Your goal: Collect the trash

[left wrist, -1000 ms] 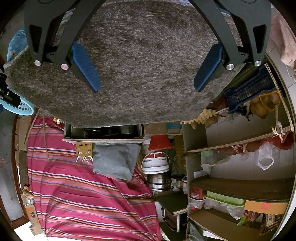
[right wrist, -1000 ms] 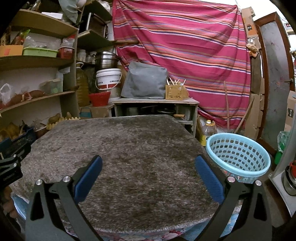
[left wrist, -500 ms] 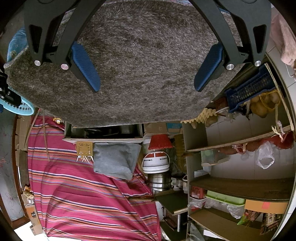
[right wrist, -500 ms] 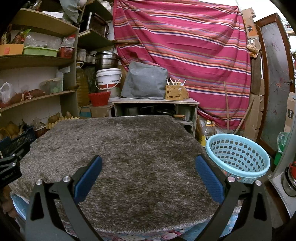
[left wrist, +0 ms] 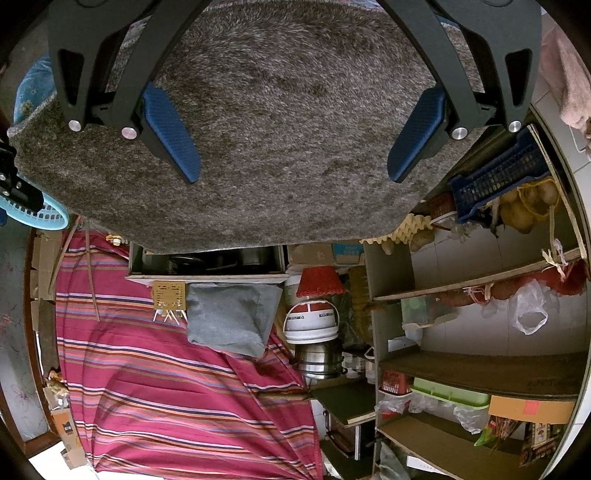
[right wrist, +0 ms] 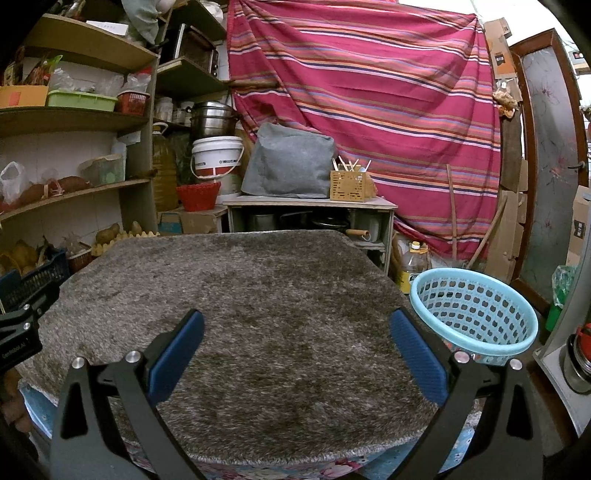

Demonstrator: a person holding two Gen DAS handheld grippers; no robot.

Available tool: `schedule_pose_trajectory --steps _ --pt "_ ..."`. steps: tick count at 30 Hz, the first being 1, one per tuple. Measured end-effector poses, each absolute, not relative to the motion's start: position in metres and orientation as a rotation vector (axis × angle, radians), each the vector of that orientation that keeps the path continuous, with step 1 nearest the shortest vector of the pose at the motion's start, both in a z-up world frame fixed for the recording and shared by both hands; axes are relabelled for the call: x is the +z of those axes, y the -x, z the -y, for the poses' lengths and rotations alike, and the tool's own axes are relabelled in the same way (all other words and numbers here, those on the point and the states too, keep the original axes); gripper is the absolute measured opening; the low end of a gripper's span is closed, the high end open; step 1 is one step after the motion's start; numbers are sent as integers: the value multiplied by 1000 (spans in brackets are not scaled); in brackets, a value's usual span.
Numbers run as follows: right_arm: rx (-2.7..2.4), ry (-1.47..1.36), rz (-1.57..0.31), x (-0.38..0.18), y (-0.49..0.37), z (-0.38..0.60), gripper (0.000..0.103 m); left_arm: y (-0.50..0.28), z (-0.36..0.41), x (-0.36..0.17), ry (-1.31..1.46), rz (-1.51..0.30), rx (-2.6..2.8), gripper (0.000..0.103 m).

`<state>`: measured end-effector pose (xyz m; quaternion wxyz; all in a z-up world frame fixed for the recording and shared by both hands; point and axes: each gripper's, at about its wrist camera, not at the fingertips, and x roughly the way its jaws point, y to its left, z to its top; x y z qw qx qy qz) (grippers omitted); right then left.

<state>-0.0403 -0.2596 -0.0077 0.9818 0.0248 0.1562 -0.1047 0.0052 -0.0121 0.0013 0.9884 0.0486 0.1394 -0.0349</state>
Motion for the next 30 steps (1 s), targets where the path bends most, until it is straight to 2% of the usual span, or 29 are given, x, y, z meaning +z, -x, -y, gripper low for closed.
schedule_pose_trajectory --steps 30 --pt "-209 -50 -317 -7 41 264 99 -4 13 -1 -99 -278 -71 98"
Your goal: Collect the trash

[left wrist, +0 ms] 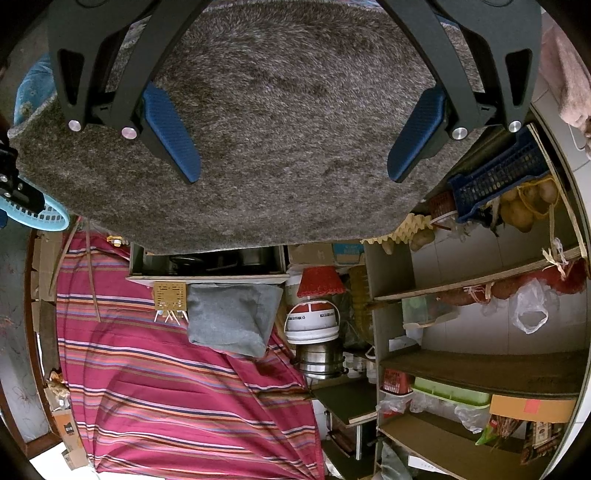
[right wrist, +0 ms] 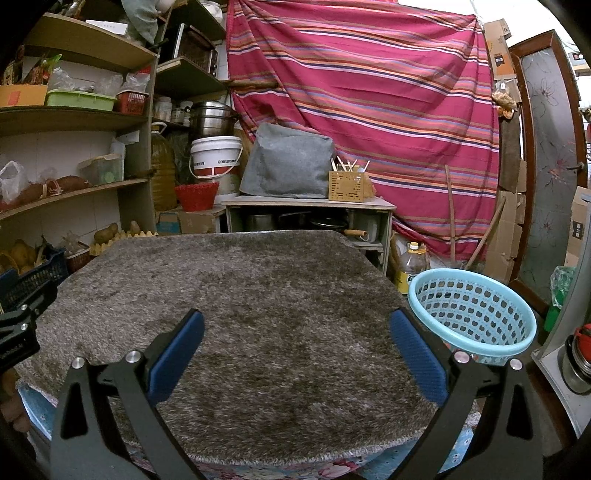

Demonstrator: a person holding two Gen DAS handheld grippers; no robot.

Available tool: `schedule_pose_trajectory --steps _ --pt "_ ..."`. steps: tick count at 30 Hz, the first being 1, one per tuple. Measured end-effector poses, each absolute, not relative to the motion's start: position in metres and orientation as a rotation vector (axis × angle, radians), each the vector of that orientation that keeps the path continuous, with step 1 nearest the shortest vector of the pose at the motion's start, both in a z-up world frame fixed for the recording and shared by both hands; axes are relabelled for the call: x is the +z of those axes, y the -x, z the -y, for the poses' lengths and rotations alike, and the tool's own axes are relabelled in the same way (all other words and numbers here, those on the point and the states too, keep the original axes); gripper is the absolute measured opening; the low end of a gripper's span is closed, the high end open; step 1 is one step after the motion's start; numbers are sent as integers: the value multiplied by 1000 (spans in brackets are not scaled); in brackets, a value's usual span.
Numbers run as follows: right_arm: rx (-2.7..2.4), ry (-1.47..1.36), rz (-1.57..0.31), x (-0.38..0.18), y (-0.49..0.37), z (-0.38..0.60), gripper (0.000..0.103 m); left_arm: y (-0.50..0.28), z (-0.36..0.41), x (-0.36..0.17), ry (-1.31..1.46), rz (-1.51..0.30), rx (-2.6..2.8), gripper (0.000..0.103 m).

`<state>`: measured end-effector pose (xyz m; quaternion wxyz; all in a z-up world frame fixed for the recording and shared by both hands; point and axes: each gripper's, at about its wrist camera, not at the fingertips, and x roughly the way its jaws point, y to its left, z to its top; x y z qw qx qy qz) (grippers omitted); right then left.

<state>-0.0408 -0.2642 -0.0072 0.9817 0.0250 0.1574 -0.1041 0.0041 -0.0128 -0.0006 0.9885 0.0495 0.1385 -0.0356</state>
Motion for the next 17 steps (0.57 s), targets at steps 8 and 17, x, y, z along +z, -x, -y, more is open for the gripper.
schedule_pose_trajectory --steps 8,17 --pt "-210 -49 -316 -7 41 265 99 -5 16 4 -104 -267 -74 98" --pt "-210 -49 -317 -7 41 265 99 -7 13 3 -101 -277 -87 98"
